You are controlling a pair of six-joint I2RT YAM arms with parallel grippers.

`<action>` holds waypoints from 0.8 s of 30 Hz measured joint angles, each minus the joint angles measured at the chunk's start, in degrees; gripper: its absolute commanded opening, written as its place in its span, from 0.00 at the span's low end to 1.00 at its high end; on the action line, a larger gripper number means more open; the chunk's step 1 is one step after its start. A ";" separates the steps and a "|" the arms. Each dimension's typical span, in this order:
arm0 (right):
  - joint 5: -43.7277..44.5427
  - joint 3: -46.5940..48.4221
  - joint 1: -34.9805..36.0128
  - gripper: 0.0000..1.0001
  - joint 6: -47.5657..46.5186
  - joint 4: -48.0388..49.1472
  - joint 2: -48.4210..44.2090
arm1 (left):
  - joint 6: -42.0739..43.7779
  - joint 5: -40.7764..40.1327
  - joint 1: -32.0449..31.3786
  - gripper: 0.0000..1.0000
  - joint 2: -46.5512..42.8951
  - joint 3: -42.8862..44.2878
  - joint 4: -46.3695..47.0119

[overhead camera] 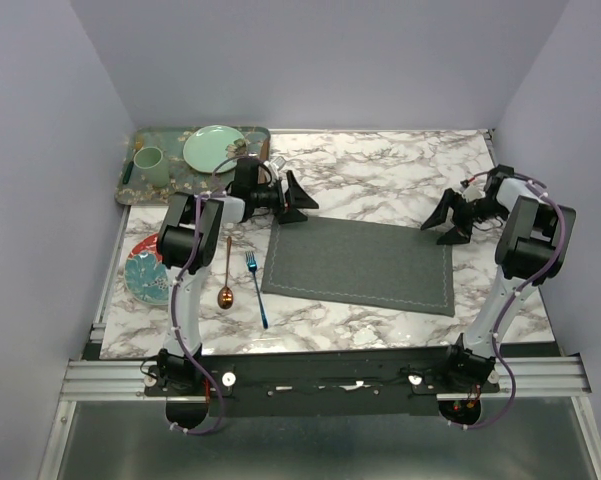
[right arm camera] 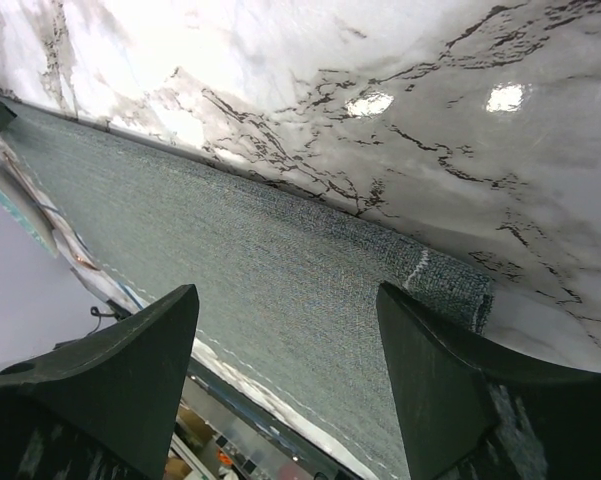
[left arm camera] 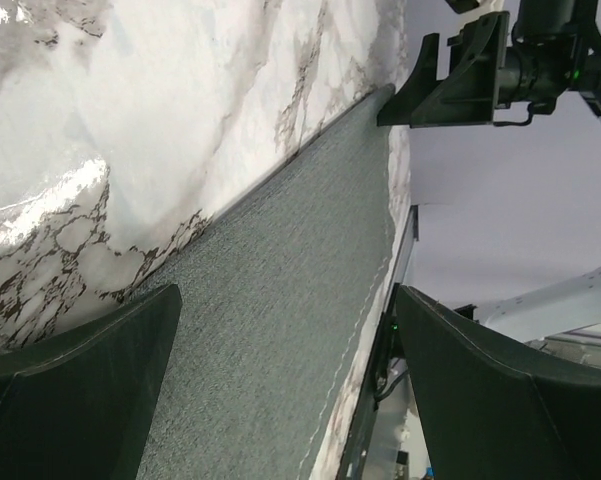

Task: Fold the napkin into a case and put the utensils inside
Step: Smooth out the rectangle-folded napkin at the center of the board.

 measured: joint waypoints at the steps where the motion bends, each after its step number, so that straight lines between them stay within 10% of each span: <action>1: 0.04 0.15 0.02 0.79 -0.02 -0.13 0.02 | 1.42 -0.02 0.00 0.99 -0.42 0.07 -1.14; 11: 0.37 6.25 0.39 0.74 -6.01 -0.46 -1.27 | 20.94 -10.84 -2.14 0.99 -7.67 4.24 -22.10; 24: 0.55 -2.10 0.72 0.30 -10.51 1.33 -18.34 | 40.74 -36.46 -7.30 0.87 -31.93 -9.66 -36.68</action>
